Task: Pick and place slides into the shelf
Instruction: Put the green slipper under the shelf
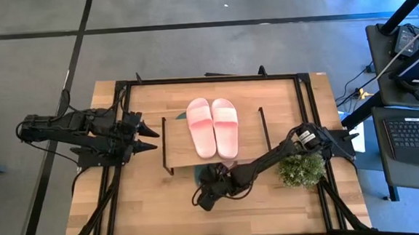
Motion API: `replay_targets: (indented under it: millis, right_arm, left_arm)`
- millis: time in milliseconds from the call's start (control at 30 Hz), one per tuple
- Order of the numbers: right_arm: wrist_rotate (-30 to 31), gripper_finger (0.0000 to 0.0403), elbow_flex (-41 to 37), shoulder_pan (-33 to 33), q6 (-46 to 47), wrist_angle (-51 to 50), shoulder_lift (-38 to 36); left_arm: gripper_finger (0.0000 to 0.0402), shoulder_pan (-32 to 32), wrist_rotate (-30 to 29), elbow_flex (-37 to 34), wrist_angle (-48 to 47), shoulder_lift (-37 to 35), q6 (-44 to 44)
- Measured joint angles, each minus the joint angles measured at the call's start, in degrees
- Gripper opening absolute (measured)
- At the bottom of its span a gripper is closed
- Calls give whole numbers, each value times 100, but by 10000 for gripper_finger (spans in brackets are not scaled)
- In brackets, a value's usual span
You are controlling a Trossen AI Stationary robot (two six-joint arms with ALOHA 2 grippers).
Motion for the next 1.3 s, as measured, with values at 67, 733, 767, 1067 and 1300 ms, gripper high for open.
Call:
replay_targets:
  millis: [67, 733, 767, 1067, 1300]
  right_arm:
    - [7, 127, 0, -13, 149, -17, 0]
    - [-918, 238, 545, 93, -698, 109, -103]
    - [-1012, 238, 532, 107, -701, 104, -92]
    - [-1008, 234, 382, 116, -628, -82, -63]
    - [-1001, 234, 382, 100, -643, -377, -63]
  left_arm:
    - [224, 0, 0, 0, -1, 0, 0]
    - [224, -1, 0, 0, -26, 0, 0]
    - [224, -1, 0, 0, -26, 0, 0]
    - [224, 0, 0, 0, -42, 0, 0]
    - [224, 0, 0, 0, -46, 0, 0]
